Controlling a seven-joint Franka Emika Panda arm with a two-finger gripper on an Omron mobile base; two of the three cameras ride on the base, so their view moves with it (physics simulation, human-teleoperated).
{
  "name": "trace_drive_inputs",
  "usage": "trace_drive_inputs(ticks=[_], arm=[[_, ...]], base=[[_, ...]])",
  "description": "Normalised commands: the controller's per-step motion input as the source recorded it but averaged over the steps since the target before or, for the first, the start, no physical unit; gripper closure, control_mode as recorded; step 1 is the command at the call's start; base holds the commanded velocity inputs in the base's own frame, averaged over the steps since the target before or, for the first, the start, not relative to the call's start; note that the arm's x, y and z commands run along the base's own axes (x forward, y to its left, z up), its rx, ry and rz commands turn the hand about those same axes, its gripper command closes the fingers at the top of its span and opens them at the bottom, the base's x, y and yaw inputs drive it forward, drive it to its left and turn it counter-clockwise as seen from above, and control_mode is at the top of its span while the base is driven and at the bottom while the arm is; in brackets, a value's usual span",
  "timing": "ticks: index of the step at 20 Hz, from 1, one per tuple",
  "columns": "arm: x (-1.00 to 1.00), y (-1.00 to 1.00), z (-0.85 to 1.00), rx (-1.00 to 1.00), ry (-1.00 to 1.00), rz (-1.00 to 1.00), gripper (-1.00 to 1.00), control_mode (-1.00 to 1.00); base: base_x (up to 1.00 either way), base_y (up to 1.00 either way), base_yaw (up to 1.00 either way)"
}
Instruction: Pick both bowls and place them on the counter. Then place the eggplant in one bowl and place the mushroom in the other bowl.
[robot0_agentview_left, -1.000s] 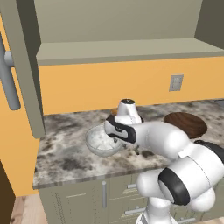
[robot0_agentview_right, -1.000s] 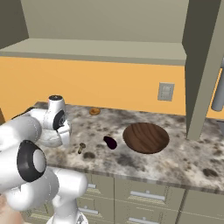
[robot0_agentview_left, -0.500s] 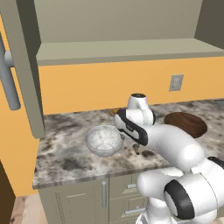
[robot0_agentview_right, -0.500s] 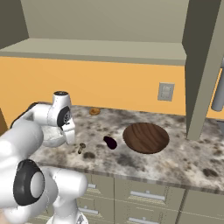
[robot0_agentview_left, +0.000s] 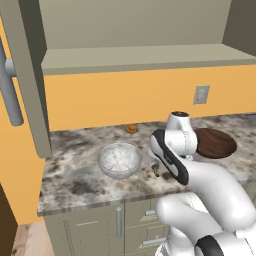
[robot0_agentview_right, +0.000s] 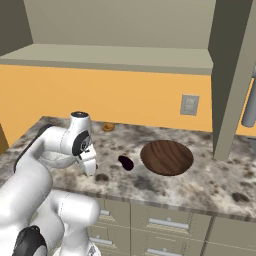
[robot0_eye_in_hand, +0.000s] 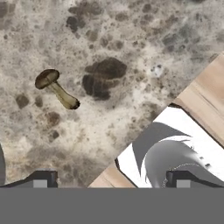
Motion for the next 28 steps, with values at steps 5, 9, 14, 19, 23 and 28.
trace_drive_inputs(ticks=[5,9,14,19,23,28], arm=[[0.00,-0.25,-0.01,0.00,0.00,0.11,-1.00,-1.00],[0.26,-0.02,-0.14,0.00,0.00,0.27,-1.00,-1.00],[0.23,0.00,-0.16,0.00,0.00,0.36,-1.00,-1.00],[0.26,0.00,-0.01,0.00,-0.04,0.34,-1.00,-1.00],[0.09,0.03,-0.08,0.00,0.00,0.23,-1.00,-1.00],[0.05,0.04,-0.20,0.00,0.00,0.07,-1.00,-1.00]], base=[[0.00,0.00,0.00],[0.00,0.00,0.00],[0.00,0.00,0.00],[0.00,0.00,0.00],[0.00,0.00,0.00],[0.00,0.00,0.00]])
